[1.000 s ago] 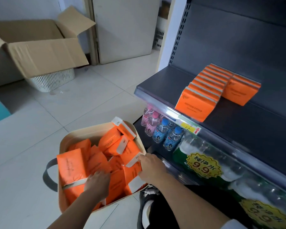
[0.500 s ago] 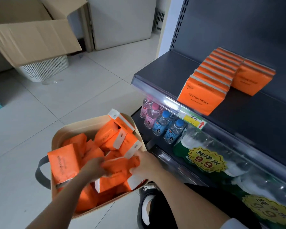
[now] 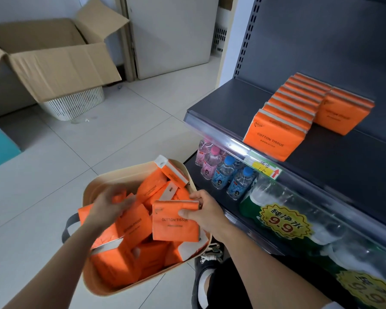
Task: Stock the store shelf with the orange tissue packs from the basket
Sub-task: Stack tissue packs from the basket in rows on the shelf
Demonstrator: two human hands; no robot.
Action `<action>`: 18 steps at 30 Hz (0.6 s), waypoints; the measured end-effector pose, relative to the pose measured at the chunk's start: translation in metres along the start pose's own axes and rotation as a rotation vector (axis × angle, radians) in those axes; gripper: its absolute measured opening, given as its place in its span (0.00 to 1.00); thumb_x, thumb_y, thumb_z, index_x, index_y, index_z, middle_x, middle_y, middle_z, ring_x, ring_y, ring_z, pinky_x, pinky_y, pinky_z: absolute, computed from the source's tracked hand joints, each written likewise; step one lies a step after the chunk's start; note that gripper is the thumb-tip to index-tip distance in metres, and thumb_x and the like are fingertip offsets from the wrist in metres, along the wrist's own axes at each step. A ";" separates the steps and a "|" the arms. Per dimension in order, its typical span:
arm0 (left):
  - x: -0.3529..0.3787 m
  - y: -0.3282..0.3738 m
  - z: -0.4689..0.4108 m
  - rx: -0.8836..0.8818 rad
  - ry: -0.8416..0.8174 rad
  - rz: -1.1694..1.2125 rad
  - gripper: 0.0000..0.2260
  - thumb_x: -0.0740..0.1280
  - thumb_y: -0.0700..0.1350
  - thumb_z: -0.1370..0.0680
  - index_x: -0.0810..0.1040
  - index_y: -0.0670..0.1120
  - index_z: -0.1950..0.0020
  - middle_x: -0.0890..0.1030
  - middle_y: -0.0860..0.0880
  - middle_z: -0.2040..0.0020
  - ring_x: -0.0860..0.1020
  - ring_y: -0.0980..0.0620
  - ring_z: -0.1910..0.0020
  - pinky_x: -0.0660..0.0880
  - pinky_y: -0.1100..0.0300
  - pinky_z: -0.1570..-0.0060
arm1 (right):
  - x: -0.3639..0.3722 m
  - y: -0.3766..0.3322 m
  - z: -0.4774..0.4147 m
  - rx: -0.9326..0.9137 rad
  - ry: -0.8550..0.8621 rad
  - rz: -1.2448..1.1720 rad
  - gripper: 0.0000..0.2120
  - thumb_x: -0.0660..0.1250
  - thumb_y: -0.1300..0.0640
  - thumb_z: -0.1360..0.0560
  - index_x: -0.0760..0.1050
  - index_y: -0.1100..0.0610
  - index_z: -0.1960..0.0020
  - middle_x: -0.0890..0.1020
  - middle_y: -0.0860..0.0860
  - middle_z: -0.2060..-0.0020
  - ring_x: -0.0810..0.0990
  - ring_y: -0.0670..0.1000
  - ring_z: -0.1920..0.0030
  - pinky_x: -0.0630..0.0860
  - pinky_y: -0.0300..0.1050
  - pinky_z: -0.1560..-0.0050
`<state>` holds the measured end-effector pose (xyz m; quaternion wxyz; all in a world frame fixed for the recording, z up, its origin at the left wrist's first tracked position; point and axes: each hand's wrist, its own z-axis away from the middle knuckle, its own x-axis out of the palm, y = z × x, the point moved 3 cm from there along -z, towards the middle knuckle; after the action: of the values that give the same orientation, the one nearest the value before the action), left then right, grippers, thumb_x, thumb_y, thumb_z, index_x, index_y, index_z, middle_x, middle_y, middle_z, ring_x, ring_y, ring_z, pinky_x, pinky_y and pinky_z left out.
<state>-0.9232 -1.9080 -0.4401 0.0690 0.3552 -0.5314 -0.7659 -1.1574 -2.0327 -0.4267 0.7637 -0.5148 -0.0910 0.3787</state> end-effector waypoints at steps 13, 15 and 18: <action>-0.043 -0.021 -0.008 -0.327 -0.181 -1.024 0.26 0.73 0.63 0.35 0.74 0.57 0.41 0.77 0.53 0.47 0.67 0.47 0.38 0.67 0.53 0.45 | 0.008 -0.002 0.000 0.034 -0.047 0.038 0.21 0.73 0.61 0.29 0.70 0.50 0.40 0.76 0.50 0.42 0.75 0.48 0.43 0.75 0.41 0.51; -0.043 -0.018 -0.014 -0.352 -0.170 -0.647 0.27 0.77 0.58 0.37 0.77 0.51 0.41 0.78 0.49 0.49 0.73 0.45 0.43 0.72 0.53 0.51 | 0.007 -0.002 0.000 0.023 -0.027 0.032 0.19 0.74 0.61 0.29 0.71 0.50 0.43 0.77 0.50 0.44 0.76 0.47 0.45 0.75 0.39 0.55; -0.032 -0.006 -0.014 -0.340 -0.255 -0.078 0.20 0.76 0.43 0.30 0.76 0.49 0.40 0.79 0.42 0.47 0.80 0.43 0.50 0.79 0.51 0.63 | 0.005 -0.003 -0.001 0.004 0.032 0.020 0.16 0.73 0.60 0.28 0.72 0.50 0.45 0.77 0.50 0.46 0.77 0.47 0.47 0.75 0.37 0.59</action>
<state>-0.8887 -1.9007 -0.4330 0.0307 0.2590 -0.3849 -0.8853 -1.1520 -2.0305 -0.4258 0.7623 -0.5203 -0.0729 0.3780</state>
